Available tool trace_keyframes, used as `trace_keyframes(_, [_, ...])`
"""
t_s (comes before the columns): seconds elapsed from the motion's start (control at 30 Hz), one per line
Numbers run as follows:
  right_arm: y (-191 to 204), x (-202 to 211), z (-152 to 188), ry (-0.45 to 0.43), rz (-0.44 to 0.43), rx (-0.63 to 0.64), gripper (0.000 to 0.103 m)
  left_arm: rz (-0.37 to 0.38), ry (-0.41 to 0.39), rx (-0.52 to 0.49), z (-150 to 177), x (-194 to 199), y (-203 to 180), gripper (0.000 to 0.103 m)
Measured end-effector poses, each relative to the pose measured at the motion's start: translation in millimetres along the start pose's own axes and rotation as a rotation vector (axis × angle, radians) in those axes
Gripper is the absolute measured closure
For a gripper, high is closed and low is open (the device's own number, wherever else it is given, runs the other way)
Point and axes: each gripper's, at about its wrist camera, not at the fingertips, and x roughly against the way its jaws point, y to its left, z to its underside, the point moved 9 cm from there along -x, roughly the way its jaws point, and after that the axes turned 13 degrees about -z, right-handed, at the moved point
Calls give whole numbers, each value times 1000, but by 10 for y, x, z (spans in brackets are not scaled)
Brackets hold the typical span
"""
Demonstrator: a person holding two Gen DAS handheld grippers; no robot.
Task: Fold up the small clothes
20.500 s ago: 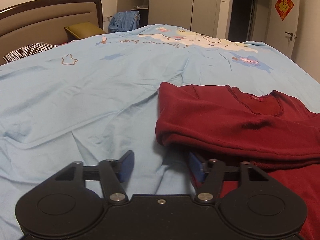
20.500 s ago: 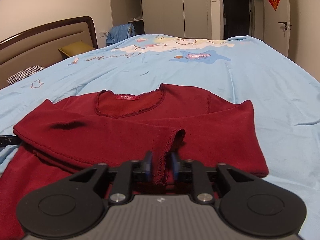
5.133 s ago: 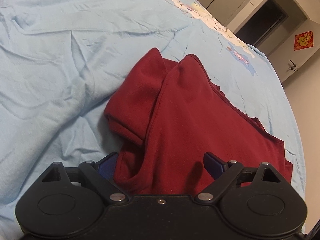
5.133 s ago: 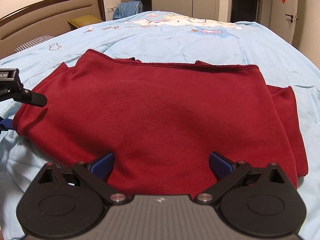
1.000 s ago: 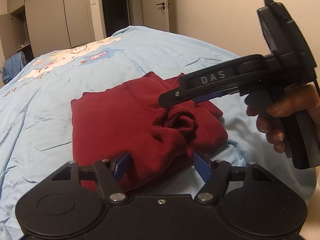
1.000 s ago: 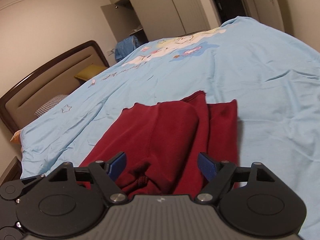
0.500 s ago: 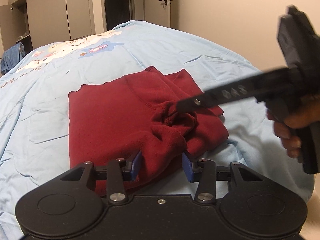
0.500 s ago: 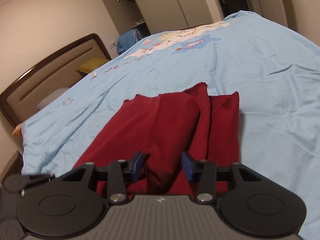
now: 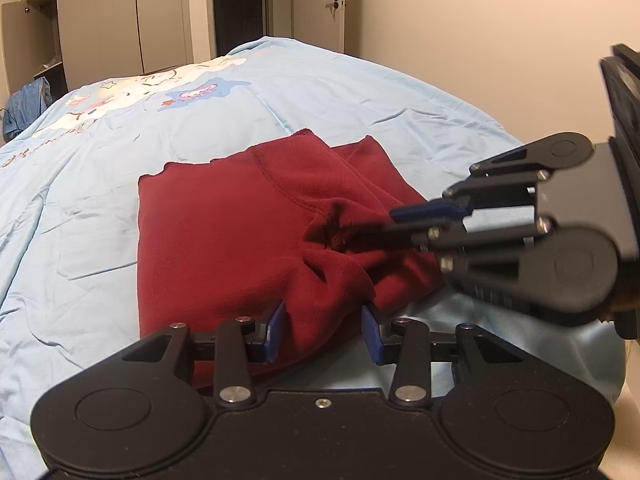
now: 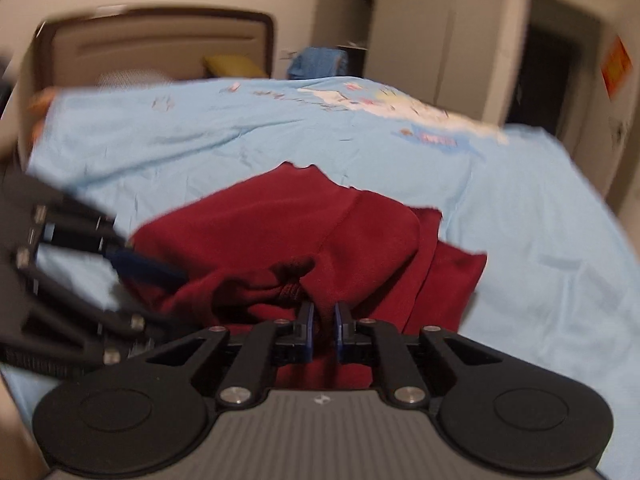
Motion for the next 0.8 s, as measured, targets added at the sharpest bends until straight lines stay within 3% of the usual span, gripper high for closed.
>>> trace_keyframes(0.13, [172, -33, 83, 43, 31, 94, 92, 2, 2, 2, 1, -2, 14, 60])
trace_keyframes(0.27, [44, 63, 62, -15, -1, -44, 87, 6, 1, -1, -5, -2, 17, 61])
trace_keyframes(0.3, [-17, 95, 36, -38, -12, -87, 83, 6, 0, -2, -6, -5, 17, 61])
trace_keyframes(0.37, [-186, 133, -13, -75, -40, -182, 62, 5, 0, -3, -4, -13, 15, 61])
trace_keyframes(0.43, [-333, 125, -57, -106, -67, -267, 55, 4, 0, -3, -5, -13, 11, 61])
trace_keyframes(0.67, [-809, -183, -104, -144, -141, -530, 53, 2, -2, -8, -9, -12, -4, 61])
trace_keyframes(0.8, [-930, -399, -63, -111, -133, -592, 54, 2, -3, -10, -11, -9, -5, 61])
